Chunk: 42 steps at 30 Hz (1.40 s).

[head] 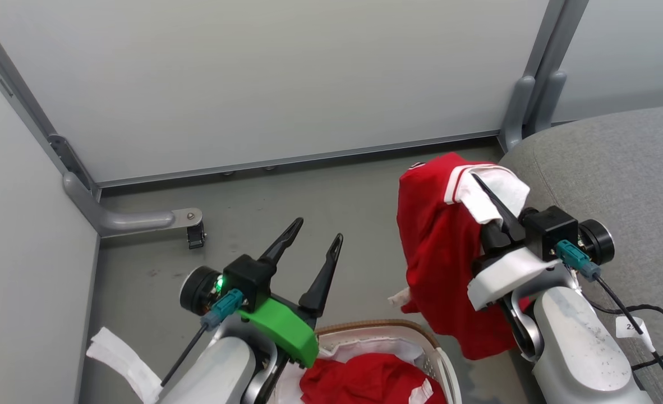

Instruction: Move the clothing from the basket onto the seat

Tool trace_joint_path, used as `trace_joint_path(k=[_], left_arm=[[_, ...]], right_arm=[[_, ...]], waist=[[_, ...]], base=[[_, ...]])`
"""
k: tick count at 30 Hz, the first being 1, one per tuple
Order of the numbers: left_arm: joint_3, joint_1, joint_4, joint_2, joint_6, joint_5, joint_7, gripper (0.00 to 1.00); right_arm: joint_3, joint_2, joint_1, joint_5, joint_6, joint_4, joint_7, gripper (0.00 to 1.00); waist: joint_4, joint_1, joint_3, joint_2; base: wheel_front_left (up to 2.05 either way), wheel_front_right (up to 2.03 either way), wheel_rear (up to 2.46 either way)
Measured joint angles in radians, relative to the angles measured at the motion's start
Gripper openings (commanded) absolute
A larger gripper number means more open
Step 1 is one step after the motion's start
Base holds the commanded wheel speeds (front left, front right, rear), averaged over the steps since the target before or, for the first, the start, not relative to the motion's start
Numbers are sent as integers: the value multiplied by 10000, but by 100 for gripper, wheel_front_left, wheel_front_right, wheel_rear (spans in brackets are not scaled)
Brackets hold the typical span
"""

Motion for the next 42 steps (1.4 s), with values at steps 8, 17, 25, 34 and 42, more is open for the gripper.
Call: trace_joint_path(k=[8,17,25,34,42], left_arm=[[869,1021,-92,-196,-253,871,0,100],[1544,1519,-73,-596,-506,1507,-2,100],[1685,1647,-190,-815,-593,1891,-4,100],[1666,1609,-217,-899,-614,2155,-2,100],[1415,1337,-153,-934,-646,2278,-2,100]], right_arm=[[-169,2,181,-27,0,-102,0,0],[-330,10,269,-33,0,-115,0,0],[-828,2,404,-301,0,-245,0,0],[-1160,0,378,-422,2,-443,0,0],[-1425,-6,360,-339,2,-543,0,0]], waist=[[-126,0,48,0],[-203,0,63,0],[-601,0,153,0],[-1743,0,467,0],[-3002,0,872,0]], base=[[0,0,0],[0,0,0],[0,0,0],[0,0,0],[0,0,0]])
